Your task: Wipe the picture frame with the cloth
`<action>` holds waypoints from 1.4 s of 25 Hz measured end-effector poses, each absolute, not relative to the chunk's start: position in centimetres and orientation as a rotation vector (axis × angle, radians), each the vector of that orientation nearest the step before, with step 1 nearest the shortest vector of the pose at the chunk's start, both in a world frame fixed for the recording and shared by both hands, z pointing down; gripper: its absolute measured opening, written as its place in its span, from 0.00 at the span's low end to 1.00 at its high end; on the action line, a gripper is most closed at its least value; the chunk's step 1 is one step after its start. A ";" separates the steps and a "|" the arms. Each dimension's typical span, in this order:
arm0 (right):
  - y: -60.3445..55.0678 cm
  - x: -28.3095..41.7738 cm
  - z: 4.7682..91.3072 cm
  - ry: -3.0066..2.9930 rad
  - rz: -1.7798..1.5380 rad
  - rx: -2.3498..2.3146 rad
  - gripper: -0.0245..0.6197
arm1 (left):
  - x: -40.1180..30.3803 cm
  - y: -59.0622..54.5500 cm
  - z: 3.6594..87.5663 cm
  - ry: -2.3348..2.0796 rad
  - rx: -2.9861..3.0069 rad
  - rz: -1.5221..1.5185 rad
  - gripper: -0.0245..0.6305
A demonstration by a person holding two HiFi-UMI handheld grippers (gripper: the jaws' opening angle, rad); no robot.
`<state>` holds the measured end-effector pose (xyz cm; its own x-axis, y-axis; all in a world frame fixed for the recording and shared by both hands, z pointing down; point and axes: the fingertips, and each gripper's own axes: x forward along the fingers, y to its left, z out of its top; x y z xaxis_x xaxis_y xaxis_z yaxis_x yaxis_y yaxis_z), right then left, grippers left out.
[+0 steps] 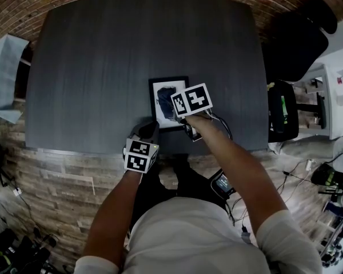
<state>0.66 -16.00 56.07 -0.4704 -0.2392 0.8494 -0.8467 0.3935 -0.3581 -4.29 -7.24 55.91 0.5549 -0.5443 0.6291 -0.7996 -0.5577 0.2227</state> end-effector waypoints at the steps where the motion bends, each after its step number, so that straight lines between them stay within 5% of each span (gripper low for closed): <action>1: -16.0 1.0 56.1 -1.925 1.053 0.931 0.21 | -4.3 -7.3 55.9 -1.084 2.301 0.692 0.05; 35: -15.7 12.4 52.1 -1.840 0.787 1.185 0.21 | -5.5 -8.0 54.8 -1.054 2.258 0.590 0.05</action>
